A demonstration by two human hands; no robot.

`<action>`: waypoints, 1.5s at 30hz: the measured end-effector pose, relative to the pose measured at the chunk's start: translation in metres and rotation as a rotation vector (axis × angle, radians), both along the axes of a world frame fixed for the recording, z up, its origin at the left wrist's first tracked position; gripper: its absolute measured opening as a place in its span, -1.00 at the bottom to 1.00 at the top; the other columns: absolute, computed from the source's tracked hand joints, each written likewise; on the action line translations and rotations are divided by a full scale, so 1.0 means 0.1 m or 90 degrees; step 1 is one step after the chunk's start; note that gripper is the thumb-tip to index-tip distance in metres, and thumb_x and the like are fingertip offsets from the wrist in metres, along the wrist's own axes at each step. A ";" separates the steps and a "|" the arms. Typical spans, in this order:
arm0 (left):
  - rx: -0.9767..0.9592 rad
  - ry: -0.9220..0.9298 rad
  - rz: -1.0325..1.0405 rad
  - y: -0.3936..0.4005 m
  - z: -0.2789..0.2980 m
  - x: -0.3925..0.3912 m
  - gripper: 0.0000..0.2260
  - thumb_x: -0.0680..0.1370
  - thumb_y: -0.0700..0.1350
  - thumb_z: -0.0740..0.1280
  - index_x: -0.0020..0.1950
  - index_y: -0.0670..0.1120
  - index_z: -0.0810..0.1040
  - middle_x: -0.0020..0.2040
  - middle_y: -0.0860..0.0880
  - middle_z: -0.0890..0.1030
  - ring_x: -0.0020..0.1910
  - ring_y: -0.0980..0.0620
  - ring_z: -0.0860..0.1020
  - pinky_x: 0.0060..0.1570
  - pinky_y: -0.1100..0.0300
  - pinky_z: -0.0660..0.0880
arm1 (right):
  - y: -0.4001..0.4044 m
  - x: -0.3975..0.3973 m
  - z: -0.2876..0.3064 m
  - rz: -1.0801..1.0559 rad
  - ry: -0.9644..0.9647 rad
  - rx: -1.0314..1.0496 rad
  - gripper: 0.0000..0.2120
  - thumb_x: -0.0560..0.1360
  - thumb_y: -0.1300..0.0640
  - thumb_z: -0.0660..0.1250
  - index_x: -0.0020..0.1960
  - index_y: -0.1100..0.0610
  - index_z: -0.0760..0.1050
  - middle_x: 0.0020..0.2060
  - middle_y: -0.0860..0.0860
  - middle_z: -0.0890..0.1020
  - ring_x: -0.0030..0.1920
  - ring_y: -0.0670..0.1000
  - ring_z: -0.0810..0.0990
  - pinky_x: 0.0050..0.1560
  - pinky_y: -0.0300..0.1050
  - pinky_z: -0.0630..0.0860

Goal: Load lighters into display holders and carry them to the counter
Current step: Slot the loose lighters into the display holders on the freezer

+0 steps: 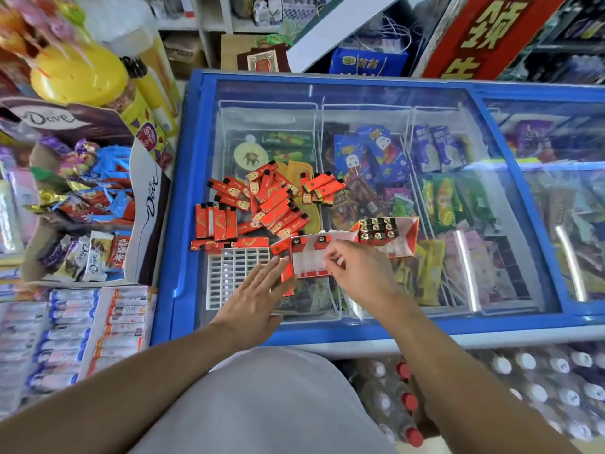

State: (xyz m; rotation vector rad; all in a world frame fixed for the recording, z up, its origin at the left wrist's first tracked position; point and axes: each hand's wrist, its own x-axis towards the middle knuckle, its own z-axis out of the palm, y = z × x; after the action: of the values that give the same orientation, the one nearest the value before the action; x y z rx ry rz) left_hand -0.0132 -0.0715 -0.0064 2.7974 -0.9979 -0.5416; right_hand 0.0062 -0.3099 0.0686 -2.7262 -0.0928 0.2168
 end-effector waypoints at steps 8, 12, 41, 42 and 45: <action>0.092 0.060 0.130 0.45 -0.09 -0.10 -0.25 0.64 0.16 0.19 0.64 0.06 -0.22 0.58 -0.04 -0.42 0.55 -0.09 -0.41 0.56 -0.08 -0.28 | 0.98 -0.01 -0.46 0.099 0.220 -0.169 -0.29 0.57 0.26 0.32 0.60 0.19 0.03 -0.04 0.15 0.64 -0.08 0.17 0.66 -0.24 0.01 0.50; 0.096 0.105 0.121 0.48 -0.12 -0.07 -0.21 0.62 0.20 0.19 0.63 0.08 -0.29 0.58 -0.03 -0.43 0.54 -0.07 -0.43 0.58 -0.09 -0.22 | 1.09 0.10 -0.47 0.091 0.253 -0.243 -0.22 0.52 0.45 0.21 0.60 0.29 -0.14 0.06 0.18 0.65 -0.02 0.15 0.66 -0.26 -0.06 0.42; -0.011 -0.030 -0.102 -1.17 0.56 0.56 -0.23 0.65 0.09 0.19 0.62 0.05 -0.31 0.59 -0.01 -0.37 0.55 -0.02 -0.40 0.55 -0.08 -0.32 | -1.21 0.40 0.07 -0.177 0.059 -0.125 -0.78 0.61 0.05 0.32 0.22 -0.05 0.63 0.00 0.04 0.69 -0.12 0.05 0.64 -0.11 -0.08 0.57; 0.016 -0.038 -0.116 -1.25 0.57 0.59 -0.22 0.65 0.10 0.20 0.62 0.03 -0.32 0.59 -0.04 -0.38 0.55 -0.05 -0.42 0.55 -0.14 -0.29 | -1.21 0.42 0.04 -0.178 0.054 -0.107 -0.78 0.60 0.05 0.33 0.21 -0.05 0.63 0.00 0.04 0.70 -0.09 0.07 0.66 -0.06 -0.02 0.59; 0.089 -0.044 -0.149 -1.39 0.57 0.66 -0.21 0.63 0.10 0.20 0.62 -0.01 -0.31 0.60 -0.07 -0.35 0.54 -0.11 -0.44 0.53 -0.24 -0.28 | -1.25 0.43 0.01 -0.174 0.054 -0.104 -0.80 0.62 0.03 0.31 0.21 -0.06 0.59 -0.06 0.00 0.71 -0.12 0.04 0.66 -0.06 0.03 0.63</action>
State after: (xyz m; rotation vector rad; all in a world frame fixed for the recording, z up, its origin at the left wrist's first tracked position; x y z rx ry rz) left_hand 0.0526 -0.2100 0.0503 2.8548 -1.3633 -0.5639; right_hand 0.0489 -0.4344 0.0696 -2.8469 0.3341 0.2697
